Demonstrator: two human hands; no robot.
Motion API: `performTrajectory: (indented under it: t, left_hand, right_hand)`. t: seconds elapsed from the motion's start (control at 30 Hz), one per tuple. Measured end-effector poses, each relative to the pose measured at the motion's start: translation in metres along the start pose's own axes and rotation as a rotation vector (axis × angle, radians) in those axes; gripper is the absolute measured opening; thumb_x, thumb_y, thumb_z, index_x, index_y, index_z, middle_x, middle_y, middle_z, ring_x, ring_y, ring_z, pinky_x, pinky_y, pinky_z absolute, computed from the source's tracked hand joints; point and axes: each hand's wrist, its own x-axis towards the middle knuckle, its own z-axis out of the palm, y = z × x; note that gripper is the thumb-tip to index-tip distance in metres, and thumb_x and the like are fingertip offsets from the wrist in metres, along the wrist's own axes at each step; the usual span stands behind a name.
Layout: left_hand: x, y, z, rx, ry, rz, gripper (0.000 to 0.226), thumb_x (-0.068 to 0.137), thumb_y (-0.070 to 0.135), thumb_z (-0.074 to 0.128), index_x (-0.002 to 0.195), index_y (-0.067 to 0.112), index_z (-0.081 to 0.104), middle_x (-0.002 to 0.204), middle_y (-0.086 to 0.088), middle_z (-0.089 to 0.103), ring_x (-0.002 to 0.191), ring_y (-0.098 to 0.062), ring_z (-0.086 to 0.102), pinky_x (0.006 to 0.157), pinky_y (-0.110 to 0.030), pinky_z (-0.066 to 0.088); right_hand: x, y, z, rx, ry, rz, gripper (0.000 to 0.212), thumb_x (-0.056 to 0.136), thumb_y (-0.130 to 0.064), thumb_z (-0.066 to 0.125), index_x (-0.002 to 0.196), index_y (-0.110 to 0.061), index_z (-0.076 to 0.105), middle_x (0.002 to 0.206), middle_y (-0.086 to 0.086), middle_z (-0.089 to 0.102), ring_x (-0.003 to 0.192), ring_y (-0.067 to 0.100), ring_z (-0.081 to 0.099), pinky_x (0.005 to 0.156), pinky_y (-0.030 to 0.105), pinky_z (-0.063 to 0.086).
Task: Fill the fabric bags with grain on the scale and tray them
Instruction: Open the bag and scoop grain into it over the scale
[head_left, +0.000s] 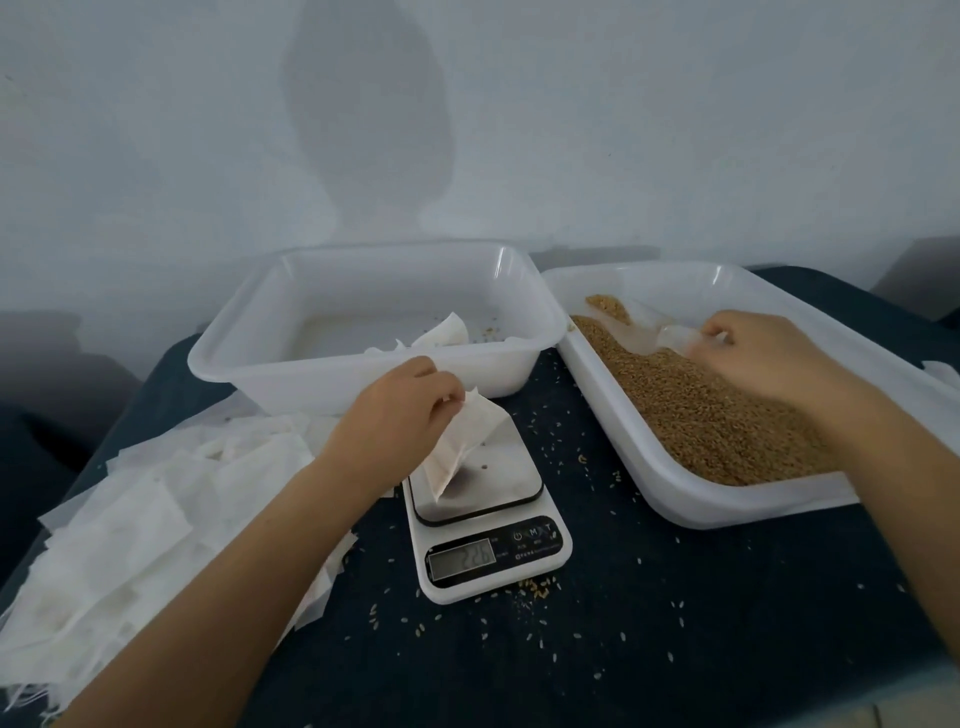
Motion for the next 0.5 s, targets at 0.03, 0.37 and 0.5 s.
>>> performTrajectory:
  t: [0.03, 0.37, 0.5]
  left_hand:
    - [0.000, -0.002, -0.002, -0.023, -0.005, -0.015, 0.012, 0.090, 0.016, 0.056, 0.090, 0.012, 0.067, 0.085, 0.002, 0.055, 0.075, -0.013, 0.051, 0.070, -0.019, 0.038]
    - [-0.002, -0.023, -0.035, -0.115, -0.106, -0.071, 0.010, 0.084, 0.011, 0.061, 0.079, 0.016, 0.066, 0.081, 0.004, 0.060, 0.073, -0.009, 0.056, 0.071, -0.024, 0.046]
    - [-0.004, -0.026, -0.045, -0.126, -0.129, -0.054, 0.008, 0.084, 0.009, 0.063, 0.081, 0.014, 0.069, 0.083, 0.005, 0.063, 0.076, -0.011, 0.060, 0.075, -0.022, 0.048]
  right_hand:
    - [-0.003, -0.002, -0.006, 0.044, 0.013, -0.027, 0.020, 0.090, -0.046, 0.054, 0.094, -0.027, 0.058, 0.076, -0.002, 0.067, 0.054, 0.011, 0.060, 0.048, 0.025, 0.039]
    - [-0.037, -0.051, -0.031, 0.339, -0.277, -0.394, 0.032, 0.065, -0.058, 0.060, 0.092, -0.040, 0.066, 0.077, -0.010, 0.072, 0.048, -0.002, 0.056, 0.044, 0.009, 0.042]
    - [-0.036, -0.063, -0.022, 0.274, -0.395, -0.477, 0.033, 0.070, -0.055, 0.063, 0.097, -0.038, 0.069, 0.089, -0.018, 0.072, 0.074, -0.004, 0.065, 0.062, 0.014, 0.047]
